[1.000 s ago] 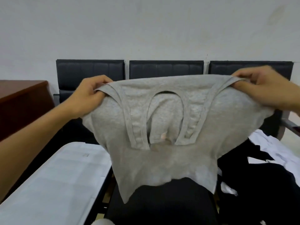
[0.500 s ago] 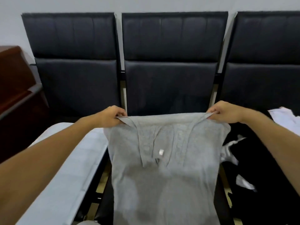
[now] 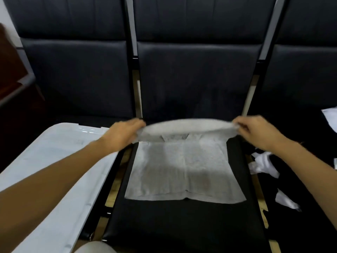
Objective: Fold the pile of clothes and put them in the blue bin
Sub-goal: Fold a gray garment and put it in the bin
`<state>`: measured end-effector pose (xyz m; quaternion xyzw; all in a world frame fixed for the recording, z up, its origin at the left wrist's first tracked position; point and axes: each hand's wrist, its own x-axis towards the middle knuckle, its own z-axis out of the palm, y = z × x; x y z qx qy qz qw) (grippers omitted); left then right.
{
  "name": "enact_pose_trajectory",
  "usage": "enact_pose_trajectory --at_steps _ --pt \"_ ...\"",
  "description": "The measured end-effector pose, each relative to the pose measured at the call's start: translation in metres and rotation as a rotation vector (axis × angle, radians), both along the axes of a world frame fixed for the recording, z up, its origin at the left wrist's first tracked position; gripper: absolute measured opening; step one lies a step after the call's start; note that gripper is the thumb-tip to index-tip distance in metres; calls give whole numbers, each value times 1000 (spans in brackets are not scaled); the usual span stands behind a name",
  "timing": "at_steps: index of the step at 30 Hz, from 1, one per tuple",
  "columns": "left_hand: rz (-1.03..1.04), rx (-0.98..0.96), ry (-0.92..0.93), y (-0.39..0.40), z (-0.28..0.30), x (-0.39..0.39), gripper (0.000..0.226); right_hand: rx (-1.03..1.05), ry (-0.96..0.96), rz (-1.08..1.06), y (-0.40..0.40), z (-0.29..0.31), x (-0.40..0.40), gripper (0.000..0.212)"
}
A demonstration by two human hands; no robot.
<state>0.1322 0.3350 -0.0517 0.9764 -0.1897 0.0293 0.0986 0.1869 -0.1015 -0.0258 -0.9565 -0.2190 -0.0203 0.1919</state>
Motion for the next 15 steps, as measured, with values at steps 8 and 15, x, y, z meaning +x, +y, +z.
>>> enact_pose_trajectory --at_steps 8,15 --pt "-147 268 426 -6 -118 -92 60 -280 411 46 22 -110 -123 52" --pt "-148 293 248 -58 -78 -83 43 11 352 164 166 -129 -169 81"
